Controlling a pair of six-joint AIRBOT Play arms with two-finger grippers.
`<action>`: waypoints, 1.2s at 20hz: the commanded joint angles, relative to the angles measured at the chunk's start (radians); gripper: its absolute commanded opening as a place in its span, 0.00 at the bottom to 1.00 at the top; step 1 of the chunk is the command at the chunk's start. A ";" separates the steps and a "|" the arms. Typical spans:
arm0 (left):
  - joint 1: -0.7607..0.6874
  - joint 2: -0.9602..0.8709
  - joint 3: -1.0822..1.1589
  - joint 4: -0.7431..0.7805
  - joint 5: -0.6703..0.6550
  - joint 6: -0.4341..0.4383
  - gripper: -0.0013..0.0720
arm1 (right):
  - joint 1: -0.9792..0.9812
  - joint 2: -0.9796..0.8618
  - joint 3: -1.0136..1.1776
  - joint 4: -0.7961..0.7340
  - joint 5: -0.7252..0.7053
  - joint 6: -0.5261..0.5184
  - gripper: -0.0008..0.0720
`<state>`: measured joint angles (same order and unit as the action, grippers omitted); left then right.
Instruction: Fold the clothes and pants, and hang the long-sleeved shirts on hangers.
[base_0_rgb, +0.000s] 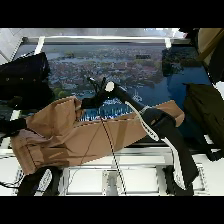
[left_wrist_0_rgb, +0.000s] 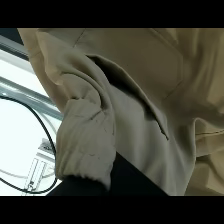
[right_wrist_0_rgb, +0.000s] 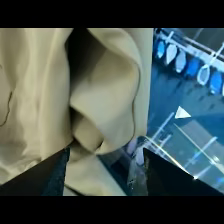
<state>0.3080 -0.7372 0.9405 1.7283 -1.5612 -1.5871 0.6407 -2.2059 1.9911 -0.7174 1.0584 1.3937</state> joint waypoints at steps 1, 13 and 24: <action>0.001 0.001 0.000 -0.010 0.010 0.000 0.04 | 0.022 -0.058 0.039 0.006 0.014 0.031 0.71; 0.001 0.001 0.000 -0.009 0.034 0.001 0.04 | -0.019 -0.026 0.040 0.043 -0.085 0.046 0.03; 0.001 0.072 0.133 -0.197 0.482 0.000 0.04 | -0.385 0.657 0.040 -0.686 0.300 0.023 0.03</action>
<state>0.3080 -0.6868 1.0435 1.6096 -1.2289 -1.5871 0.3298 -1.7302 2.0296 -1.2213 1.3235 1.4364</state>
